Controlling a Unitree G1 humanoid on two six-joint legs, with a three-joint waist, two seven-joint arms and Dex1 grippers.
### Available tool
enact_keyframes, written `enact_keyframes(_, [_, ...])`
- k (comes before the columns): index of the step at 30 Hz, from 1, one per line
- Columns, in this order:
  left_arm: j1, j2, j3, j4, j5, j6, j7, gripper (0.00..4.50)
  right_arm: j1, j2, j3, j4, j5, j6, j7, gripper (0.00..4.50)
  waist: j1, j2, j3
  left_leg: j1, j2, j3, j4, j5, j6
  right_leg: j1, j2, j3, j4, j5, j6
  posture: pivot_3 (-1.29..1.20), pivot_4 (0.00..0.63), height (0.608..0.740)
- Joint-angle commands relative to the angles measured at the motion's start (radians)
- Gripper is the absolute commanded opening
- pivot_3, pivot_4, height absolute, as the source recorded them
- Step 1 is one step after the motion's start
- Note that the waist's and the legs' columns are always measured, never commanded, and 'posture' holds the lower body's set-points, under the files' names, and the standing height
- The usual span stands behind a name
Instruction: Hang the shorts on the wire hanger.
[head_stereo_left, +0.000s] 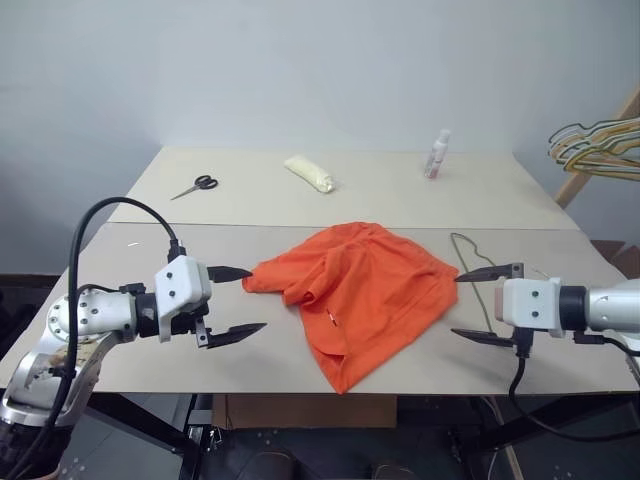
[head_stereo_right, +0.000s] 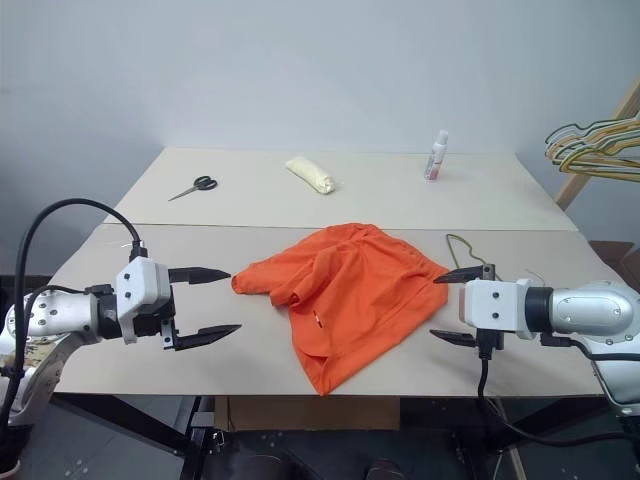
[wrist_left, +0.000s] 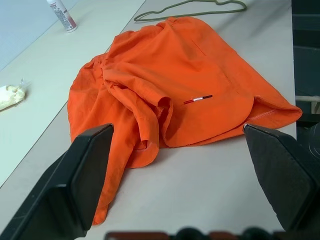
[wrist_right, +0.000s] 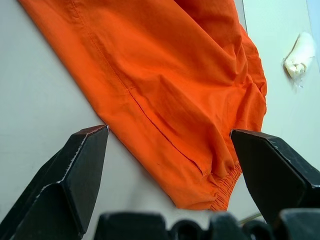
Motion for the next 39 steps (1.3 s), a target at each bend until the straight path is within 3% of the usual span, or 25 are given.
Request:
enact_keyframes(1, [-0.027,-0.001,0.009,-0.003,-0.013,-0.005,0.000,4.50,-0.010,-0.019,-0.033,-0.018,0.013,-0.011,0.002,4.47,0.000,0.000,0.000,0.000,0.000,0.000,0.000,0.000,0.000,0.000,0.000,0.000,0.000,0.000,0.000,0.18,0.000,0.740])
enact_keyframes(17, [-0.078,-0.045,-0.067,-0.011,0.011,0.010,0.031,4.50,-0.023,-0.007,-0.019,-0.024,-0.010,0.005,-0.028,4.47,-0.001,0.000,0.000,0.000,-0.001,-0.001,0.001,0.000,0.000,0.001,0.000,-0.001,0.000,0.000,0.000,0.15,0.000,0.740])
enact_keyframes(26, [-0.109,-0.069,-0.213,0.015,-0.033,0.014,-0.121,4.50,0.086,0.017,-0.046,-0.101,-0.041,0.033,-0.109,4.47,-0.017,0.001,-0.001,-0.001,-0.001,-0.002,0.002,0.000,0.000,0.001,0.000,-0.001,0.000,0.000,0.000,0.10,0.000,0.740])
enact_keyframes(33, [-0.191,-0.198,-0.449,0.100,0.122,-0.105,-0.176,4.50,0.112,0.045,-0.044,-0.147,-0.058,0.063,-0.162,4.47,-0.038,0.002,-0.001,0.000,-0.003,-0.001,0.004,0.000,0.000,0.003,0.001,-0.002,0.000,0.000,0.000,0.06,0.000,0.740])
enact_keyframes(39, [-0.253,-0.236,-0.584,0.201,0.284,-0.234,-0.209,4.50,0.149,0.050,-0.058,-0.184,-0.066,0.085,-0.184,4.47,-0.062,0.002,-0.002,0.000,-0.005,-0.002,0.004,0.000,0.000,0.003,0.001,-0.001,0.001,0.000,0.000,0.03,0.000,0.740])
